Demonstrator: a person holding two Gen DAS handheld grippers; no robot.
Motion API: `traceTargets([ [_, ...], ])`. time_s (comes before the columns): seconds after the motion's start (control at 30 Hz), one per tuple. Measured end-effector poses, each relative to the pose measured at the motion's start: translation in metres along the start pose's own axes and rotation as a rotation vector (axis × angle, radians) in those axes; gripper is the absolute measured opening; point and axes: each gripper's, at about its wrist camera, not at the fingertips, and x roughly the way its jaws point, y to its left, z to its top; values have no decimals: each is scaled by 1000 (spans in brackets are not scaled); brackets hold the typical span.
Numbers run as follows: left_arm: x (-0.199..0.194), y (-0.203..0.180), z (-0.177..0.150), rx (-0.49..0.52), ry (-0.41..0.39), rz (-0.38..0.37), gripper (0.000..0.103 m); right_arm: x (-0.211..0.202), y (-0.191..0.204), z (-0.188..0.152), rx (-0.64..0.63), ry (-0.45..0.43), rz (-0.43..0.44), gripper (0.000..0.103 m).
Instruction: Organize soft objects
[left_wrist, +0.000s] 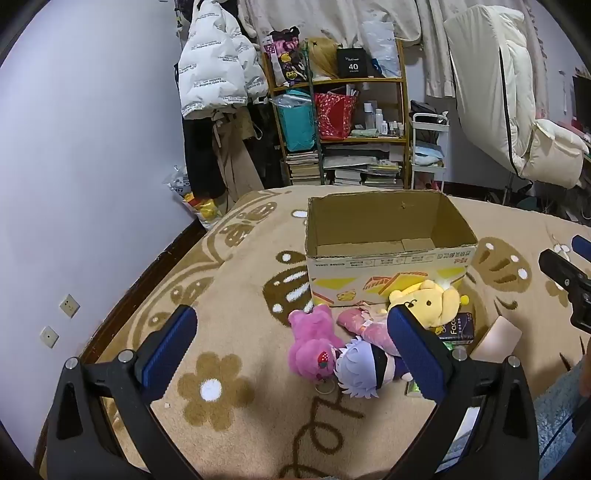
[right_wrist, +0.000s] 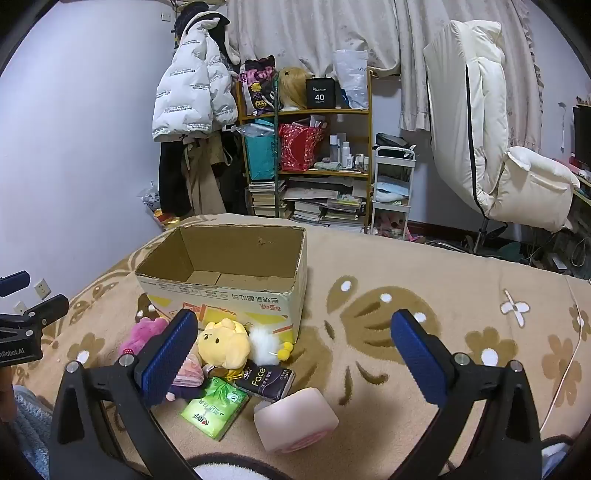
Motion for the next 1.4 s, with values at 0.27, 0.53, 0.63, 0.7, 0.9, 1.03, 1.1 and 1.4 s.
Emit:
traceTargets([
  [0.27, 0, 0, 0, -7, -1, -8, 102, 0, 0, 0, 0, -1, -1, 103],
  [0.53, 0, 1, 0, -5, -2, -5, 102, 1, 1, -1, 0, 0, 1, 103],
  [0.63, 0, 1, 0, -5, -2, -5, 102, 1, 1, -1, 1, 0, 0, 103],
  [0.7, 0, 1, 0, -5, -3, -6, 102, 1, 1, -1, 1, 1, 0, 103],
  [0.9, 0, 1, 0, -7, -3, -5, 102, 2, 1, -1, 1, 1, 1, 103],
  [1.03, 0, 1, 0, -6, -3, -5, 102, 2, 1, -1, 1, 2, 1, 103],
  [1.1, 0, 1, 0, -6, -4, -5, 102, 2, 1, -2, 1, 2, 0, 103],
  [1.4, 2, 4, 1, -6, -5, -2, 102, 3, 1, -2, -1, 4, -3, 103],
])
